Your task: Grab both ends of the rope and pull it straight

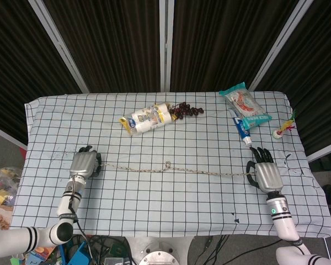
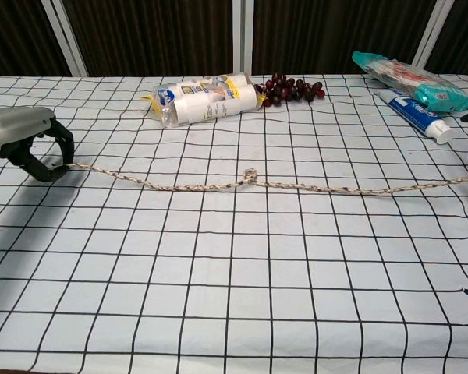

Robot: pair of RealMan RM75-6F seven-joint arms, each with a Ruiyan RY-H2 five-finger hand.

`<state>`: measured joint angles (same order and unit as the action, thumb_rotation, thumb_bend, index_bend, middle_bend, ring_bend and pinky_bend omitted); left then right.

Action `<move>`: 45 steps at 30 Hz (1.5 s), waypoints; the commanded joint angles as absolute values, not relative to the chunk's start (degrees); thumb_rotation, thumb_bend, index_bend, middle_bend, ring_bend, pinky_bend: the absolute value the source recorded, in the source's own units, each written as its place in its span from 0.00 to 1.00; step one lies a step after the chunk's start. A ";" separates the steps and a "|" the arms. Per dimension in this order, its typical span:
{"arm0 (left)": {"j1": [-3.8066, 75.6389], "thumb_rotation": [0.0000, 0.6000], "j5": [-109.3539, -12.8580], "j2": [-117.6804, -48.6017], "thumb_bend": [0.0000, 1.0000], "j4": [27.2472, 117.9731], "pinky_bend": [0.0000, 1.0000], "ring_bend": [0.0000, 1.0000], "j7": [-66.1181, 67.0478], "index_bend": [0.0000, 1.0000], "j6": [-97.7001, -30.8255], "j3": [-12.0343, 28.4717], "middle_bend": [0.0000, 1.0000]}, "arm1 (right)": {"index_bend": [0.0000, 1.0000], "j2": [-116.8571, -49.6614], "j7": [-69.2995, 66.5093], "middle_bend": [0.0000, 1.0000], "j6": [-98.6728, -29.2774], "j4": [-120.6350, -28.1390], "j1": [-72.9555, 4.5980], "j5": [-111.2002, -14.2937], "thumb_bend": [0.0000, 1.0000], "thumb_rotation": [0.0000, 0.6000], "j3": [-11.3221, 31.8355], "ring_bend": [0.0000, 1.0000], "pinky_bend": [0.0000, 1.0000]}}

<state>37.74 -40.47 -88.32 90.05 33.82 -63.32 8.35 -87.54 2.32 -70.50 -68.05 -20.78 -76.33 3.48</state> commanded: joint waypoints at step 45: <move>35.48 1.00 -44.44 -89.74 0.40 82.19 0.13 0.11 31.55 0.58 -61.08 6.34 0.36 | 0.73 -89.93 -7.55 0.08 -66.62 -55.09 -17.47 -78.67 0.34 1.00 3.90 0.00 0.00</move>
